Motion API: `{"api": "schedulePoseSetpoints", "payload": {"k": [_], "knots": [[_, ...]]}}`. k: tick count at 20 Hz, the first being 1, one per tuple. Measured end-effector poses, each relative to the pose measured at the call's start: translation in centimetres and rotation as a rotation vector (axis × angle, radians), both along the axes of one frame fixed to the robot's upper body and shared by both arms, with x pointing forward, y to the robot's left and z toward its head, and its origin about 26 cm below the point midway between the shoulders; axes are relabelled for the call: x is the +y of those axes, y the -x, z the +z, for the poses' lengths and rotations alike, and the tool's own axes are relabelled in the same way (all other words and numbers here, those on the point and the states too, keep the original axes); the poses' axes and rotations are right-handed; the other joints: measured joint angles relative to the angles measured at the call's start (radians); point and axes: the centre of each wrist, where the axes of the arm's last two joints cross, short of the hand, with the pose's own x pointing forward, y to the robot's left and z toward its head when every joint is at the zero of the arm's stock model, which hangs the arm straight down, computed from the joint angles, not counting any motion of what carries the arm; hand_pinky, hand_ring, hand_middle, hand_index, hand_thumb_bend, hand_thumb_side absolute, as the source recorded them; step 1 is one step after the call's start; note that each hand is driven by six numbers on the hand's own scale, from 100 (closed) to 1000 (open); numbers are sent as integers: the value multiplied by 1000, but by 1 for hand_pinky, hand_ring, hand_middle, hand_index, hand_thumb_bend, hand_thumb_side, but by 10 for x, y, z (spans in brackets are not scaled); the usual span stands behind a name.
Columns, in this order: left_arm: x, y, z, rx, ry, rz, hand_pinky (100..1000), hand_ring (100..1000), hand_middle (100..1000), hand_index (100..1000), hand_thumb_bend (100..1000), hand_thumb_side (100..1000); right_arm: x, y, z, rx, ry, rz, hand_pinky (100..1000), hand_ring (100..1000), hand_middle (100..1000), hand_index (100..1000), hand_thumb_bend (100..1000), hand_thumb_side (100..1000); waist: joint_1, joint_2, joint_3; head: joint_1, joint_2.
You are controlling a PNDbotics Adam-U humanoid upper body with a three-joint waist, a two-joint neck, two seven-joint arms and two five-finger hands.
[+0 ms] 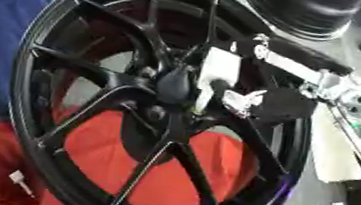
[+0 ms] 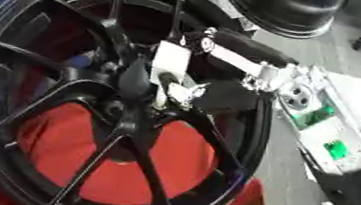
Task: Pull the pin out of the wheel hub.
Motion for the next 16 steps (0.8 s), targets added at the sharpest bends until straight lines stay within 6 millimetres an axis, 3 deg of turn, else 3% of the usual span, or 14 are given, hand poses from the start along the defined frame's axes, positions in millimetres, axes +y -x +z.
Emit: {"api": "schedulePoseSetpoints", "payload": {"k": [8,16], "knots": [[0,0,0,2,0,0,659,754,623,661,100,824,1,0,0,20,-82,11,779,657,372,469,100,580,1,5,1,-7,1],[0,0,0,6,-2,-3,661,755,624,660,100,821,2,0,4,27,-145,53,752,619,357,455,100,581,4,5,-5,-8,1]]}}
